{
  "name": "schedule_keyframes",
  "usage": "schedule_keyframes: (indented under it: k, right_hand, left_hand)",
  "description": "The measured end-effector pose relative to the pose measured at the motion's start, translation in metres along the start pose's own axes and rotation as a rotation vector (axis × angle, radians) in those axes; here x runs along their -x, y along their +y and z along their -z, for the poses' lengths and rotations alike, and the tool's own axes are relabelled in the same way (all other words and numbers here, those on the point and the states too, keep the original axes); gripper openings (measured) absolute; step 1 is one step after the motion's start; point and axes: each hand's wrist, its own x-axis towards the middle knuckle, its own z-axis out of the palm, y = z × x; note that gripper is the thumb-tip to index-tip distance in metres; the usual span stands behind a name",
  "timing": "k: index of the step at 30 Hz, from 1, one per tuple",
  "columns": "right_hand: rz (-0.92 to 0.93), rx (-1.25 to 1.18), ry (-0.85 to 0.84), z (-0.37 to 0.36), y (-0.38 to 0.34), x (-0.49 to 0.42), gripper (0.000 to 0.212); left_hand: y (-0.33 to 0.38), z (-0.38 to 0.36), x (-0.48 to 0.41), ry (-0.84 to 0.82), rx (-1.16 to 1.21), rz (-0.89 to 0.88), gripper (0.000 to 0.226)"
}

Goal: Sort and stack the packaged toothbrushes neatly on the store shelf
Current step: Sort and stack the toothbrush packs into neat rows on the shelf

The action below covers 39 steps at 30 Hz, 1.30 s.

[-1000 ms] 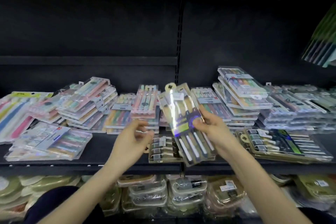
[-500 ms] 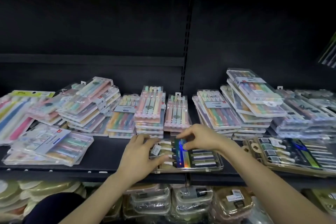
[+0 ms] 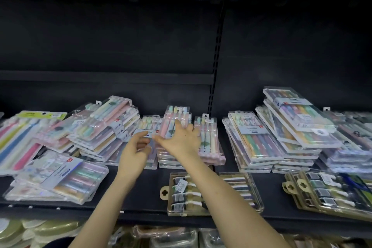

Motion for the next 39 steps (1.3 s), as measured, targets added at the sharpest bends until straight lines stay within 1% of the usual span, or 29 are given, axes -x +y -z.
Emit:
schedule_keyframes:
  k: [2, 4, 6, 9, 11, 13, 17, 18, 19, 20, 21, 22, 23, 25, 26, 29, 31, 33, 35, 36, 38, 39]
  right_hand:
    - [-0.044, 0.075, -0.015, 0.000, -0.004, -0.005, 0.096]
    - [-0.075, 0.071, -0.043, 0.006, -0.003, -0.009, 0.086]
    - [-0.068, 0.049, -0.038, 0.014, 0.008, -0.008, 0.076]
    - [-0.037, -0.014, 0.085, 0.026, 0.038, 0.001, 0.065]
    - [-0.064, 0.022, 0.209, 0.030, 0.058, 0.007, 0.059]
    - [-0.082, 0.109, 0.255, 0.030, 0.072, 0.011, 0.053]
    - [-0.108, 0.179, 0.161, 0.026, 0.081, 0.010, 0.053]
    - [-0.102, 0.223, 0.182, 0.025, 0.080, 0.010, 0.055]
    - [-0.070, 0.297, 0.239, 0.024, 0.079, 0.012, 0.057]
    - [-0.010, 0.368, 0.313, 0.022, 0.077, 0.014, 0.056]
    - [0.071, 0.390, 0.374, 0.018, 0.075, 0.016, 0.052]
    - [0.139, 0.366, 0.378, 0.015, 0.073, 0.017, 0.049]
    - [0.172, 0.322, 0.321, 0.012, 0.073, 0.018, 0.047]
    - [0.173, 0.260, 0.158, 0.007, 0.076, 0.016, 0.048]
    - [0.183, 0.246, 0.118, 0.005, 0.078, 0.014, 0.049]
    - [0.214, 0.146, 0.084, 0.006, 0.081, 0.012, 0.051]
    - [0.222, 0.089, 0.048, 0.006, 0.083, 0.011, 0.053]
    - [0.214, 0.039, 0.021, 0.009, 0.082, 0.012, 0.053]
    - [0.203, -0.061, 0.059, 0.016, 0.079, 0.017, 0.051]
    - [0.214, -0.110, 0.120, 0.020, 0.077, 0.021, 0.048]
    - [0.238, -0.225, 0.249, 0.028, 0.070, 0.033, 0.044]
    - [0.232, -0.302, 0.260, 0.033, 0.065, 0.040, 0.046]
  left_hand:
    - [-0.005, 0.004, -0.002, -0.046, 0.028, 0.015, 0.037]
    - [-0.007, 0.006, -0.005, -0.062, 0.028, 0.031, 0.037]
    - [-0.007, 0.006, -0.009, -0.073, 0.006, 0.045, 0.037]
    - [-0.003, 0.000, -0.015, -0.109, -0.076, 0.049, 0.036]
    - [0.000, -0.009, -0.019, -0.122, -0.172, 0.019, 0.037]
    - [0.006, -0.019, -0.022, -0.135, -0.305, -0.007, 0.042]
    - [0.015, -0.037, -0.029, -0.254, -0.540, 0.013, 0.063]
    - [0.017, -0.040, -0.031, -0.279, -0.589, 0.024, 0.070]
    - [0.019, -0.043, -0.032, -0.296, -0.621, 0.036, 0.076]
    - [0.021, -0.044, -0.034, -0.304, -0.638, 0.051, 0.081]
    - [0.023, -0.046, -0.035, -0.303, -0.640, 0.067, 0.085]
    - [0.024, -0.047, -0.037, -0.300, -0.628, 0.088, 0.085]
    - [0.026, -0.048, -0.038, -0.300, -0.602, 0.109, 0.081]
    - [0.030, -0.049, -0.042, -0.307, -0.556, 0.159, 0.074]
    - [0.032, -0.049, -0.044, -0.315, -0.549, 0.188, 0.074]
    - [0.036, -0.045, -0.048, -0.329, -0.515, 0.271, 0.075]
    - [0.037, -0.041, -0.051, -0.314, -0.348, 0.342, 0.072]
    - [0.038, -0.035, -0.051, -0.279, -0.131, 0.416, 0.062]
    - [0.041, -0.026, -0.052, -0.219, -0.015, 0.438, 0.048]
    - [0.045, -0.020, -0.051, -0.199, 0.035, 0.446, 0.042]
    - [0.052, -0.008, -0.046, -0.214, 0.176, 0.480, 0.028]
    - [0.057, -0.004, -0.041, -0.238, 0.269, 0.500, 0.018]
